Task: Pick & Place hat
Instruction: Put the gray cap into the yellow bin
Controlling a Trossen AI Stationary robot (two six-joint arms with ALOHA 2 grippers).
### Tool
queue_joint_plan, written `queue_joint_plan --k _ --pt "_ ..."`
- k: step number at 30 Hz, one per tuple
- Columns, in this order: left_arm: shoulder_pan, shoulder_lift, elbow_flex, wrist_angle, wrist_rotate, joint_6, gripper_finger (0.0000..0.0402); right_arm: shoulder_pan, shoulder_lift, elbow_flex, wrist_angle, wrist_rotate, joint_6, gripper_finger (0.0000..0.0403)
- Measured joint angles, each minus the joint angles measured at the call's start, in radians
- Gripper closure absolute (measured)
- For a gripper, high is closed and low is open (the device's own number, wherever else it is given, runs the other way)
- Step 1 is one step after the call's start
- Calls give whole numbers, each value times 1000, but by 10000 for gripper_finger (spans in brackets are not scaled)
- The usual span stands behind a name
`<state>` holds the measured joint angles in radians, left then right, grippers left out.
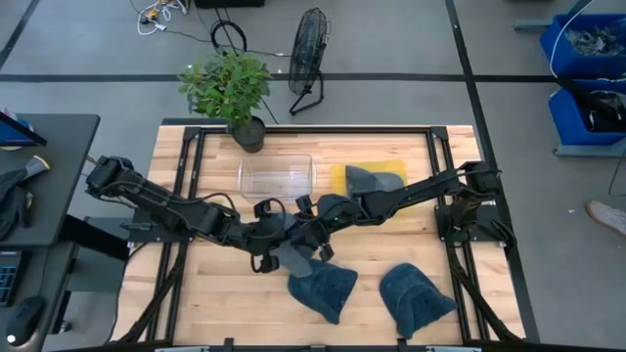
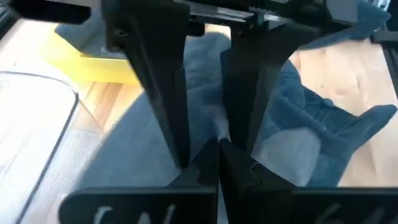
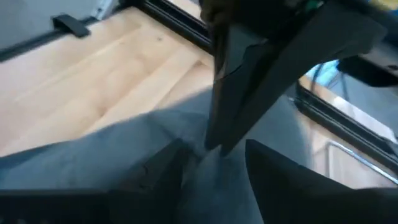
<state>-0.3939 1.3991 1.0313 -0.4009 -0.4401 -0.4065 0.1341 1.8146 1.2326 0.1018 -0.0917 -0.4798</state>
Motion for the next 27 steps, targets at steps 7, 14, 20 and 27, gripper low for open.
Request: queue_joint_plan --k 7,14,20,27 --pt "0 2 -2 -6 -2 10 394 -6 -1 2 -85 78 22 252" --pt "0 2 -2 -3 -8 7 392 -6 3 2 -131 84 85 318" --pt "0 2 -2 -3 -10 -1 389 -5 3 2 -142 84 171 391" --pt "-3 1 -2 -31 -11 -55 388 17 6 0 -281 105 514 382"
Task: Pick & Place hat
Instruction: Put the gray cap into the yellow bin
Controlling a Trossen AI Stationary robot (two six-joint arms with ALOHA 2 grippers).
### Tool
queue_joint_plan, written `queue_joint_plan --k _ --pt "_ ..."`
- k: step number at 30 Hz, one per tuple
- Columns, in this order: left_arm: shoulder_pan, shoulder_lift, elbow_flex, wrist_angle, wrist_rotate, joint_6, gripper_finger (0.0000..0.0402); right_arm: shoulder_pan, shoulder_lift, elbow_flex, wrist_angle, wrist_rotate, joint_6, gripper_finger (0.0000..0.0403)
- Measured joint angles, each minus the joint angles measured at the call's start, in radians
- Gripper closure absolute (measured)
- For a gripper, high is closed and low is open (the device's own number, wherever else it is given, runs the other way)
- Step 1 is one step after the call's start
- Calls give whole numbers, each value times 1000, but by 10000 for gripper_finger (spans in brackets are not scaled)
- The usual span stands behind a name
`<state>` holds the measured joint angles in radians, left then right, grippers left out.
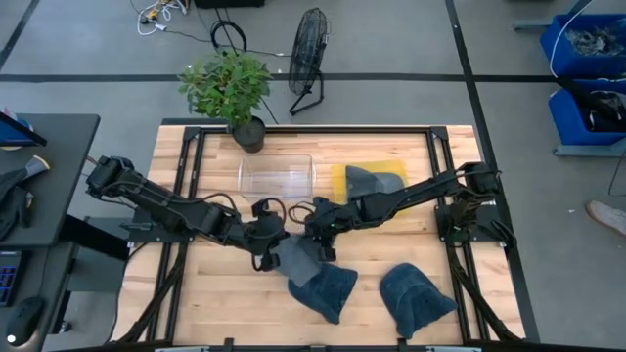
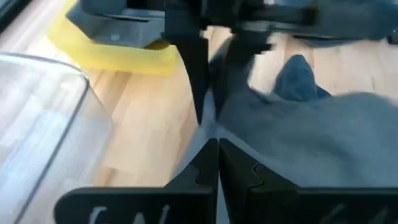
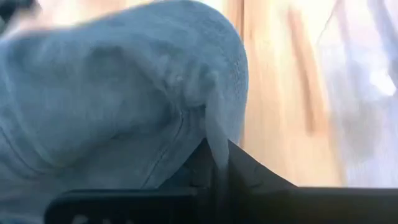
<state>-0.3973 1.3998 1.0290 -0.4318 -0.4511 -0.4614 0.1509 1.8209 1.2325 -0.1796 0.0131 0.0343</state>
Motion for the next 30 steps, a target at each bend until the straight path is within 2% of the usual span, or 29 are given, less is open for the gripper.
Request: queue_joint_plan --k 5,9,12,14,20,24,27,30 --pt "0 0 0 -28 1 -6 385 44 0 0 -79 70 78 397" --pt "0 0 0 -30 1 -7 365 63 -41 5 -166 176 185 397" --pt "0 0 0 -32 1 -28 346 63 -105 50 -330 293 302 397" --pt "0 0 0 -39 1 -54 336 63 -153 84 -502 393 389 397" --pt "0 0 0 -53 1 -104 321 62 -303 128 -954 617 802 397" --pt "0 0 0 -62 1 -104 323 40 -357 128 -1223 786 1193 397" --pt "0 0 0 -63 1 -104 323 9 -363 120 -1324 855 1489 396" --pt "0 0 0 -64 1 -104 323 -20 -359 64 -1295 877 1675 394"
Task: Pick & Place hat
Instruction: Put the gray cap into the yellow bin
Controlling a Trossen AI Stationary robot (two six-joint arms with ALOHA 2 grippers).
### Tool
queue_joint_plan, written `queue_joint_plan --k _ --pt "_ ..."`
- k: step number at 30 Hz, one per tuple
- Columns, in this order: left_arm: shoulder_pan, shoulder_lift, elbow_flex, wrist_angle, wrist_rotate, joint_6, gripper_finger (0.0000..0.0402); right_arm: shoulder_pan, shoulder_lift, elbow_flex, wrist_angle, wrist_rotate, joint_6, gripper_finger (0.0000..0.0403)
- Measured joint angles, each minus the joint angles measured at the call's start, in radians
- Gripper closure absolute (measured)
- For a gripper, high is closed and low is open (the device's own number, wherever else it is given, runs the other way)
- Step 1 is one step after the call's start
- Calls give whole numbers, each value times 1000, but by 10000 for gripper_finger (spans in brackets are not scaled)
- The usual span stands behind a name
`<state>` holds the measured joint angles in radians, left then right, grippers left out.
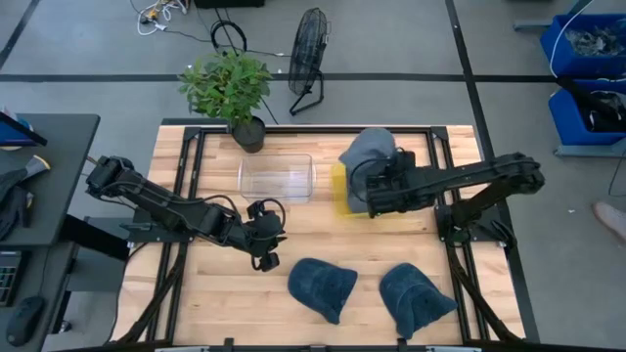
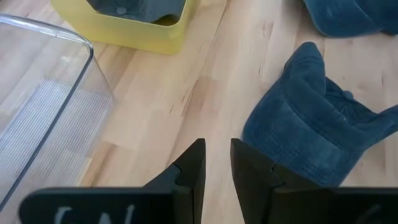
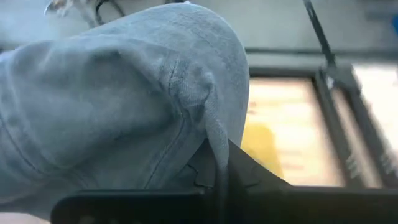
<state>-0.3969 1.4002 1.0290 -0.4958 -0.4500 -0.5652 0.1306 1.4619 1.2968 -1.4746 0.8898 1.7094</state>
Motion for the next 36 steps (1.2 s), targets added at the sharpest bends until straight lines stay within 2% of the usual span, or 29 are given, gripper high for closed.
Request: queue_joint_plan --k 2,8,14,19,25,28,31,36 --pt "0 0 0 0 0 0 323 -25 4 -63 66 -20 66 394" --pt "0 0 0 -6 7 1 323 -69 6 -264 347 -216 87 393" --pt "0 0 0 -14 9 1 323 -91 4 -367 499 -265 167 392" --pt "-6 0 0 -45 11 9 323 -90 -14 -373 482 -315 221 392" --pt "-6 0 0 -85 12 9 323 -90 -70 -330 407 -298 249 392" --pt "-6 0 0 -85 12 10 323 -88 -95 -298 349 -293 214 390" --pt "-6 0 0 -85 12 10 323 -79 -102 -288 317 -336 168 387" --pt "-6 0 0 -85 12 12 323 -60 -79 -289 277 -426 216 385"
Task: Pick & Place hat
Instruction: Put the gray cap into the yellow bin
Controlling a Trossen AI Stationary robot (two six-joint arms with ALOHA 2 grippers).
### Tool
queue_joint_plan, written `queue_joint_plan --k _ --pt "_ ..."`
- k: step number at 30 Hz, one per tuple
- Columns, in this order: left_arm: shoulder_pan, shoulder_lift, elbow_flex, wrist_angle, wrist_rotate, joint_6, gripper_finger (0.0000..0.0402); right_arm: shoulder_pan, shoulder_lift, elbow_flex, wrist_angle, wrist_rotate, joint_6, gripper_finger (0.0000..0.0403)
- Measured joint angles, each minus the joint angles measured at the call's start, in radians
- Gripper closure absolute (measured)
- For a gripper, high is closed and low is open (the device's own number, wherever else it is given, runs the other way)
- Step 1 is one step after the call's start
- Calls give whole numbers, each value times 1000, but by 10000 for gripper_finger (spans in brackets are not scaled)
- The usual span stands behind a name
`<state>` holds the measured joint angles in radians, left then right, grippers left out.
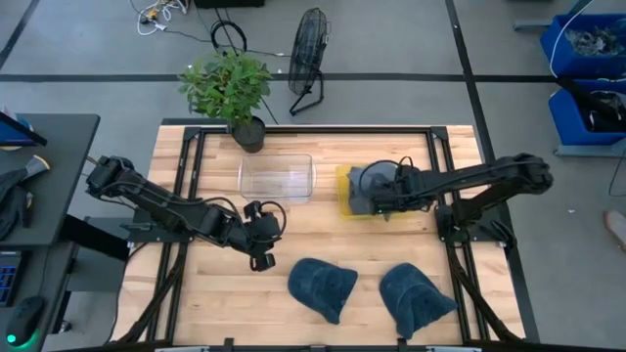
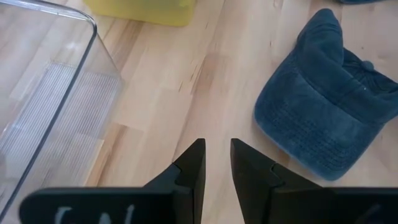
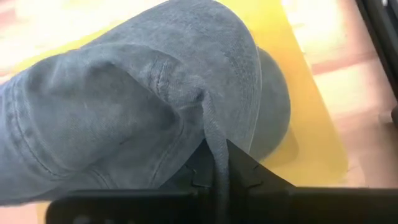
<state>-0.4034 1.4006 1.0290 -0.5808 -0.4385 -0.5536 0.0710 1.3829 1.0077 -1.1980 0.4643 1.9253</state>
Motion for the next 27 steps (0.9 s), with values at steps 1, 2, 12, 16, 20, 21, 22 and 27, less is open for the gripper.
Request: queue_joint_plan --k 1,2,12,16,20,21,22,27 --pt "0 0 0 0 0 0 323 5 6 0 0 -5 8 385" --pt "0 0 0 0 0 0 323 10 12 0 0 -4 20 384" --pt "0 0 0 0 0 -11 323 -18 65 0 40 103 49 384" --pt "0 0 0 0 0 -11 323 -29 70 0 71 104 -24 384" --pt "0 0 0 0 0 -12 323 -33 70 0 157 162 -58 384" --pt "0 0 0 0 0 -12 323 -33 70 0 186 173 -58 384" --pt "0 0 0 0 0 -12 323 -33 70 0 213 173 -58 384" --pt "0 0 0 0 0 -12 323 -33 70 0 342 172 -58 384"
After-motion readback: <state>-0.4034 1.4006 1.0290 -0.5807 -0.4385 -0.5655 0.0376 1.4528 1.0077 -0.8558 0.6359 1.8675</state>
